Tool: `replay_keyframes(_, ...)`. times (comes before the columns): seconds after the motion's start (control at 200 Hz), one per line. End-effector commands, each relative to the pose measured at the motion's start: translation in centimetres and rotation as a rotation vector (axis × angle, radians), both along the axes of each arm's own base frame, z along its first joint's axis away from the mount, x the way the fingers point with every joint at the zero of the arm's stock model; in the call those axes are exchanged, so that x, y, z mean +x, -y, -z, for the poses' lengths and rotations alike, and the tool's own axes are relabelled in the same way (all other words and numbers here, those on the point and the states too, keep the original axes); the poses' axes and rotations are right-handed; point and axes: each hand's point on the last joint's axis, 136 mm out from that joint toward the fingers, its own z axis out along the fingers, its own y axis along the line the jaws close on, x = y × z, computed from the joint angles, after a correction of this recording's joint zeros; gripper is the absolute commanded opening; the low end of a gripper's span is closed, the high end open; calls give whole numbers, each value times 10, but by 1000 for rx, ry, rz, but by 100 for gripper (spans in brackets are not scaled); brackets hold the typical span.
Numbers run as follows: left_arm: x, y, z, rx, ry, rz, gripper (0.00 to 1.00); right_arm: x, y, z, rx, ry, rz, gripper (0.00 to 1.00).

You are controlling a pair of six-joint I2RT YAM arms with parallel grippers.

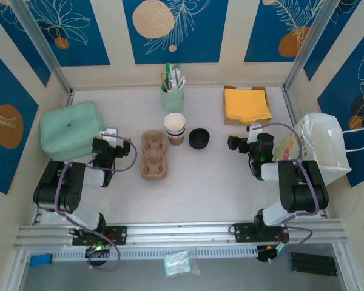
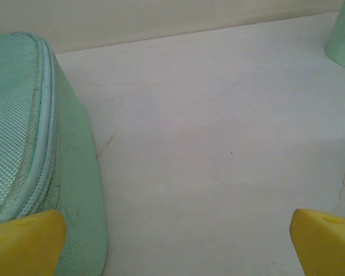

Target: Pack the takeout coffee

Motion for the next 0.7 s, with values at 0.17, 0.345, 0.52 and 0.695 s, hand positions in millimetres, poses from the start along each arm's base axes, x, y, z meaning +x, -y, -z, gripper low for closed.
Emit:
replay_keyframes(0.17,2,-3,-3,-11,10,-10,99,5,-2,-9,4,30,-10,99)
replay_keyframes(0.345,1,-3,-3,-12,8,-9,99,5,-2,-10,3,32,-10,99)
replay_keyframes(0.52,2,-3,-4,-12,10,-9,99,5,-2,-9,3,32,-11,99)
replay_keyframes(0.695,1,-7,-3,-18,11,-37,99,5,-2,-9,7,32,-11,99)
